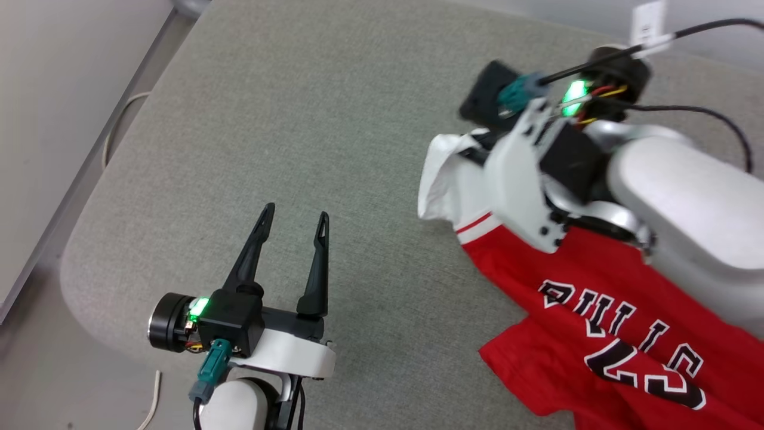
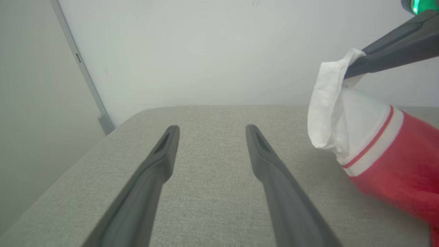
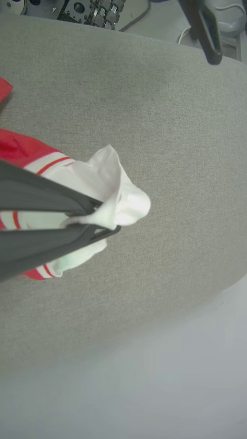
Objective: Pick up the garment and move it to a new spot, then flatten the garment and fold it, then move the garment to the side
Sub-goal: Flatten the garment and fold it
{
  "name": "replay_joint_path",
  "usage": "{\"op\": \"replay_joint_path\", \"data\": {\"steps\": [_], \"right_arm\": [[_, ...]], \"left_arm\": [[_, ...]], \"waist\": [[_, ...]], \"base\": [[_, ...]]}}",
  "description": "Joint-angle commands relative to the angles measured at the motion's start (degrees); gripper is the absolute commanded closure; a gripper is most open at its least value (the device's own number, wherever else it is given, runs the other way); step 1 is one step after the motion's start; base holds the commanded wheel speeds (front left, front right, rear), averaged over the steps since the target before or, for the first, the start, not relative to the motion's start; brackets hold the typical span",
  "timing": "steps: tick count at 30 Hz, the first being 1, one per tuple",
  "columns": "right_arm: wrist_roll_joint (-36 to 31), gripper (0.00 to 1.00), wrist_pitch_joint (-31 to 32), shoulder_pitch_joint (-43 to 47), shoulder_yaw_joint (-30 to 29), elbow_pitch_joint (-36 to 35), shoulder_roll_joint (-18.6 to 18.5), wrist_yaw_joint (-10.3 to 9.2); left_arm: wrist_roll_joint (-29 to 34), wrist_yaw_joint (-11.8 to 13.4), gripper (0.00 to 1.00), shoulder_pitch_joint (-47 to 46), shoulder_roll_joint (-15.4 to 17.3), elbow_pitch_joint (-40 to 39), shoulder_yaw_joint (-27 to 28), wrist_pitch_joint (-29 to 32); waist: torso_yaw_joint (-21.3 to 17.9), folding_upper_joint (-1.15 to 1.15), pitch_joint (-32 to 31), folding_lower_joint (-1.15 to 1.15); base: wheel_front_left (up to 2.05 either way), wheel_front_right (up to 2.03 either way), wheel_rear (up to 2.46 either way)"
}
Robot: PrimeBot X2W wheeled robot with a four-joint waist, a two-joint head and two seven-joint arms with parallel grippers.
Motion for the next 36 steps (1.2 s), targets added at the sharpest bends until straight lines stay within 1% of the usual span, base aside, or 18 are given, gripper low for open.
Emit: {"op": "replay_joint_path", "data": {"steps": [1,4,6,7,9,13,16,19,22,23,24,28,31,36], "right_arm": [[0.7,1.00,-1.0,-2.0,2.3,1.6,1.3,-0.06],[2.8,1.00,-3.5,-4.7,7.7,5.8,4.8,-0.06],[3.3,1.00,-4.2,-5.9,10.1,8.3,6.7,-0.07],[3.0,1.00,-3.0,-5.3,11.5,11.0,9.2,-0.06],[0.1,1.00,0.4,-2.0,11.7,11.1,10.6,-0.05],[-5.6,1.00,7.3,2.7,11.5,9.7,10.7,-0.06],[-8.0,1.00,10.7,6.5,11.8,8.9,9.8,-0.04],[-7.7,1.00,11.7,8.1,12.0,8.7,9.1,-0.02],[-6.8,1.00,9.7,6.6,12.0,9.0,8.9,-0.02],[-6.4,0.67,8.3,5.9,11.9,9.2,8.9,-0.04],[-5.5,0.00,6.3,5.0,11.8,9.3,8.9,-0.04],[-0.8,0.00,-2.3,2.7,11.6,8.8,8.1,-0.05],[2.6,0.00,-8.8,1.8,11.6,8.2,5.6,-0.06],[5.0,0.00,-19.9,2.1,9.8,7.3,1.3,-0.06]], "left_arm": [[-0.6,0.4,0.00,-0.7,-0.1,-0.3,-0.3,-0.1],[-1.5,1.1,0.00,-1.3,-0.1,-0.4,-0.9,-0.1],[-1.9,1.5,0.00,-1.5,-0.1,-0.4,-1.5,-0.1],[-2.6,2.0,0.00,-2.3,-0.1,-0.6,-2.2,-0.1],[-3.0,2.2,0.00,-2.7,-0.1,-0.7,-2.6,-0.1],[-3.8,2.9,0.00,-3.6,-0.1,-0.7,-3.6,-0.1],[-4.1,3.1,0.00,-4.1,-0.1,-0.5,-4.1,-0.1],[-4.1,3.4,0.00,-4.6,-0.1,-0.3,-4.2,-0.1],[-3.7,3.4,0.00,-4.5,-0.1,0.0,-3.8,-0.1],[-3.6,3.3,0.00,-4.3,-0.1,0.1,-3.6,-0.1],[-3.3,3.2,0.00,-4.1,-0.1,0.3,-3.4,-0.1],[-2.2,2.9,0.00,-2.8,-0.1,0.5,-2.2,-0.1],[-1.2,2.4,0.00,-1.7,-0.1,0.4,-0.8,-0.1],[0.3,1.4,0.00,0.4,0.2,0.0,1.3,-0.1]], "waist": [[1.3,0.00,1.3,0.00],[2.1,0.00,2.5,0.00],[2.6,0.00,3.3,0.00],[3.2,0.00,4.5,0.00],[3.6,0.00,5.3,0.00],[4.3,0.00,6.6,0.00],[4.6,0.00,7.0,0.00],[4.5,0.00,7.2,0.00],[3.9,0.00,6.7,0.00],[3.6,0.00,6.3,0.00],[3.2,0.00,5.8,0.00],[1.6,0.00,3.4,0.00],[-0.1,0.00,1.2,0.00],[-3.4,0.00,-2.0,0.00]], "base": [[0.00,0.00,0.00],[0.00,0.00,0.00],[0.00,0.00,0.00],[0.00,0.00,0.00],[0.00,0.00,0.00],[0.00,0.00,0.00],[0.00,0.00,0.00],[0.00,0.00,0.00],[0.00,0.00,0.00],[0.00,0.00,0.00],[0.00,0.00,0.00],[0.00,0.00,0.00],[0.00,0.00,0.00],[0.00,0.00,0.00]]}}
